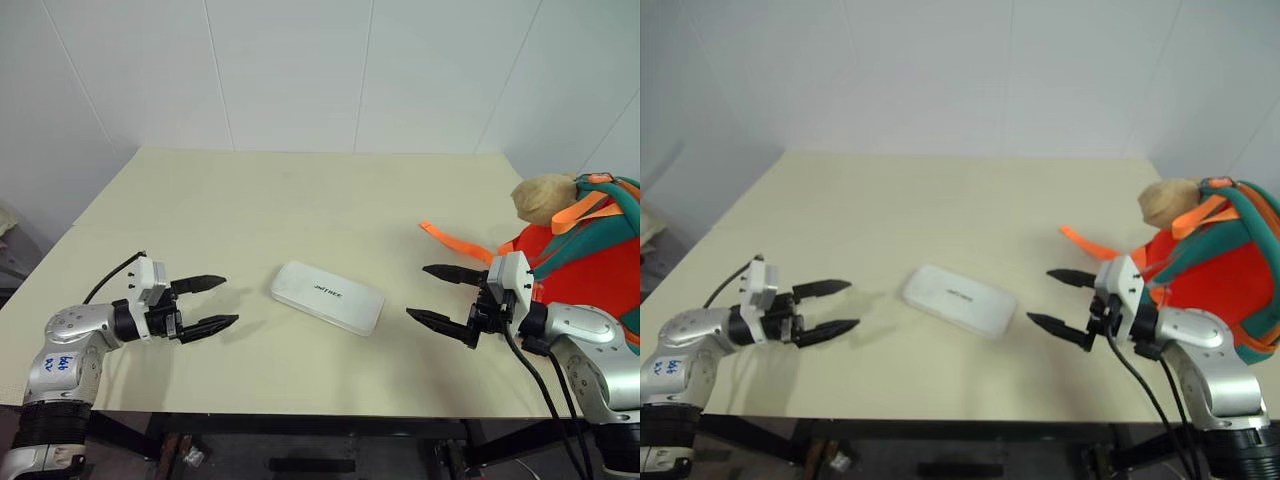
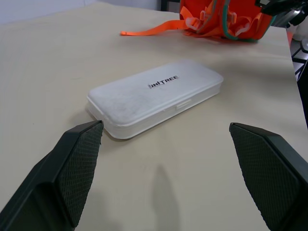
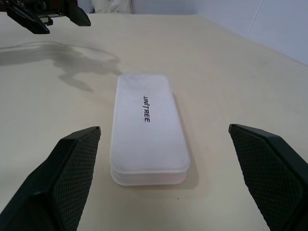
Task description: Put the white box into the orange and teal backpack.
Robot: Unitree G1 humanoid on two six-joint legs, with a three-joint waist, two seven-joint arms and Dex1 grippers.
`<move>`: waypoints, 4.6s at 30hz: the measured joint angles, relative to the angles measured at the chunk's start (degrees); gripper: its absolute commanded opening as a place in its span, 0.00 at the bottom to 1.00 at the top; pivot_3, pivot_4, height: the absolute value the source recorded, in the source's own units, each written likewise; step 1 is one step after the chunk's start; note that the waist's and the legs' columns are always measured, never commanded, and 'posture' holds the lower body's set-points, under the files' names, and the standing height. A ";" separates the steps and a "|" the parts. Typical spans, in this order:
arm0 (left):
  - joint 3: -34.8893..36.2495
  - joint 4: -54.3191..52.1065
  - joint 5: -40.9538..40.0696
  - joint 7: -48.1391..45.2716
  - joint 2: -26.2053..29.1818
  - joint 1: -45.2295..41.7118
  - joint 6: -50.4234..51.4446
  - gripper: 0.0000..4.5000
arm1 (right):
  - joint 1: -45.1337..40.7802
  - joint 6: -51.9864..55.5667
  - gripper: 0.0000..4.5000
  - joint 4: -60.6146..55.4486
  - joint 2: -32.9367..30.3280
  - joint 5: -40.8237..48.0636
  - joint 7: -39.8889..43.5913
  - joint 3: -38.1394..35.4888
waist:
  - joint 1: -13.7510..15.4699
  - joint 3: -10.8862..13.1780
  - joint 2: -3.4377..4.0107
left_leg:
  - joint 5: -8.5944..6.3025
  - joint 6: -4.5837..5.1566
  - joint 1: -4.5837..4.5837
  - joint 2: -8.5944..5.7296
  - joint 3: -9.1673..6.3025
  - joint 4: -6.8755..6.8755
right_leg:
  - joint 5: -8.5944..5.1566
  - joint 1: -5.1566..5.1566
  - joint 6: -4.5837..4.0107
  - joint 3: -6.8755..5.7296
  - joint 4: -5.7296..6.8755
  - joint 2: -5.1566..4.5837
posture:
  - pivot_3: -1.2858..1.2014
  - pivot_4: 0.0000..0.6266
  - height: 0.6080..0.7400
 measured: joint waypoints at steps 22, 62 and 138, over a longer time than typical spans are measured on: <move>2.14 7.17 1.67 3.05 1.76 -2.37 -4.21 0.19 | 3.60 9.90 0.06 -7.30 3.17 0.70 -4.29 5.15 | 0.12 -0.01 -0.02 | -0.03 0.04 -0.02 0.00 0.02 0.04 | 0.03 -0.01 -0.01 0.00 -0.04 -0.01 | 0.52 0.24 1.00; -6.87 51.92 19.00 15.09 -17.53 -28.58 -25.67 0.01 | 1.43 11.15 0.00 1.01 13.62 -12.41 -19.85 12.21 | 0.13 -0.07 -0.15 | -0.03 0.04 -0.06 -0.02 0.04 0.15 | 0.15 0.01 0.15 0.00 0.00 0.05 | 0.52 0.24 1.00; -4.94 26.93 12.62 18.77 -18.47 -13.52 -14.15 0.01 | -8.23 4.34 0.00 15.04 11.47 -16.36 -9.97 12.31 | 0.17 -0.07 -0.14 | -0.07 0.11 -0.06 -0.04 0.09 0.24 | 0.20 0.05 0.18 0.06 -0.07 0.01 | 0.52 0.24 1.00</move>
